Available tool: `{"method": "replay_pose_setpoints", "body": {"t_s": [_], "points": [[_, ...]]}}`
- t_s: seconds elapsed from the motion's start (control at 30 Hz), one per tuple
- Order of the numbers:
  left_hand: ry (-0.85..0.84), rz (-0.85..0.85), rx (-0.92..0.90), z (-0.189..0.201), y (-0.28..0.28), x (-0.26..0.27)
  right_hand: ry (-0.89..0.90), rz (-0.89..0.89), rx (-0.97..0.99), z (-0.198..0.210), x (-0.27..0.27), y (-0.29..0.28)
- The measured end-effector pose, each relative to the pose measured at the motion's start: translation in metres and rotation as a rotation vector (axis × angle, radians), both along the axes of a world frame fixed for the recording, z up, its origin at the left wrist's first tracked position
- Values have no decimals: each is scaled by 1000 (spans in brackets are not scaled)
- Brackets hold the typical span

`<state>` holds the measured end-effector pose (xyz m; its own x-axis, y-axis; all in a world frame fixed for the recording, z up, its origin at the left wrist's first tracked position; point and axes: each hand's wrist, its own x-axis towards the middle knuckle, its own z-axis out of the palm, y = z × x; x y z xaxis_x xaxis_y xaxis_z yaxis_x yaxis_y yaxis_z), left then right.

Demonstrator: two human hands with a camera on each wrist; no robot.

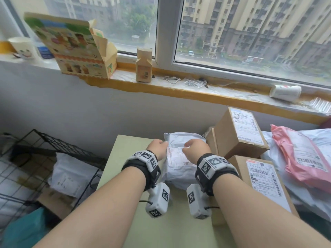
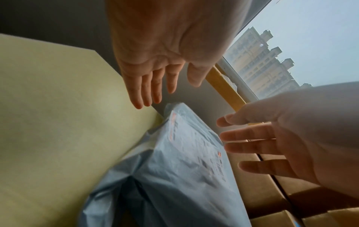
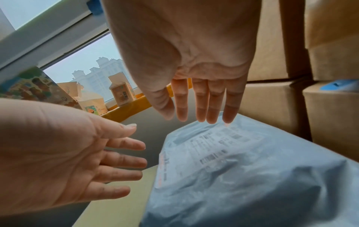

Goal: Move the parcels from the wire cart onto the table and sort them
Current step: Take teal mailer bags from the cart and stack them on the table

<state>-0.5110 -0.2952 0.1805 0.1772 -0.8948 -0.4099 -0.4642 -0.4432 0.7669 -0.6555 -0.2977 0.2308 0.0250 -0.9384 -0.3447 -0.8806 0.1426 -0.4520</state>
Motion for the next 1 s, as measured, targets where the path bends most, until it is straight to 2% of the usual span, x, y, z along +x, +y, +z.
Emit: {"method": "replay_pose_setpoints", "body": {"t_s": [0.43, 0.87, 1.0], "points": [[-48, 142, -19, 37, 60, 103, -27, 92, -58, 30, 86, 28], [13, 444, -27, 53, 182, 264, -38, 377, -55, 35, 247, 98], [0, 533, -22, 45, 224, 309, -47, 433, -42, 28, 294, 124]]}}
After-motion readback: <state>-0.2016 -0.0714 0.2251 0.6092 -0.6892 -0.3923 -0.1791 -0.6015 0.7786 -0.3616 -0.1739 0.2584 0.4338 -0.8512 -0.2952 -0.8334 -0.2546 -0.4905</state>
